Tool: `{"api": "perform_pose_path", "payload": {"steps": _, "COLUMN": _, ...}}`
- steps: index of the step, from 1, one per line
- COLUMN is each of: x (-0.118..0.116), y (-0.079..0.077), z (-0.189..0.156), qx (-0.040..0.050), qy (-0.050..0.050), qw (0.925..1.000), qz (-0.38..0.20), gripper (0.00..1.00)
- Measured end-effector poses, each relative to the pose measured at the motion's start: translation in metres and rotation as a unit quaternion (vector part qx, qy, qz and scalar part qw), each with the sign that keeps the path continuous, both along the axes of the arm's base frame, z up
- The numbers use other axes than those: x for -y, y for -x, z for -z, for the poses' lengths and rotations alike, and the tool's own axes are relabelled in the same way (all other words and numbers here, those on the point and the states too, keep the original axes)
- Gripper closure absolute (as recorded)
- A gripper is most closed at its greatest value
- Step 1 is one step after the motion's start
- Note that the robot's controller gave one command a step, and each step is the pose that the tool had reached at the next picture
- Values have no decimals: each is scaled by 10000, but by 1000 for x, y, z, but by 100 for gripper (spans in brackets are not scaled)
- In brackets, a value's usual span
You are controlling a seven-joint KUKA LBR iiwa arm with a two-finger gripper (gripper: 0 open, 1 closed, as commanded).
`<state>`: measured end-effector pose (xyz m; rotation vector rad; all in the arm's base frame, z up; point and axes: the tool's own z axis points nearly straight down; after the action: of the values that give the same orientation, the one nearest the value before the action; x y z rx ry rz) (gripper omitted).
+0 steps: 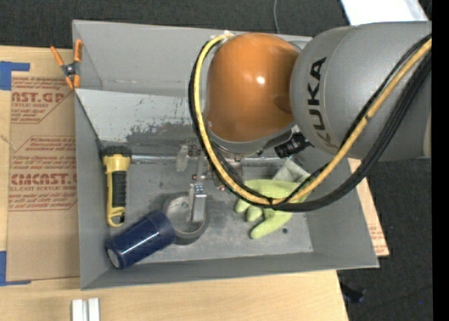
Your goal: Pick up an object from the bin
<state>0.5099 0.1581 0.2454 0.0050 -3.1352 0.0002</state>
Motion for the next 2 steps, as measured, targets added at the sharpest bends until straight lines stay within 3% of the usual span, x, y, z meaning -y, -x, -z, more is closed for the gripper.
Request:
{"api": "perform_pose_path", "payload": {"steps": 1, "x": 1, "y": -2, "z": -4, "qx": 39, "qy": -8, "qw": 10000, "qz": 12, "gripper": 0}}
{"api": "perform_pose_path", "payload": {"steps": 2, "x": -23, "y": 9, "z": 66, "qx": 45, "qy": -8, "qw": 9970, "qz": -776, "gripper": 0}}
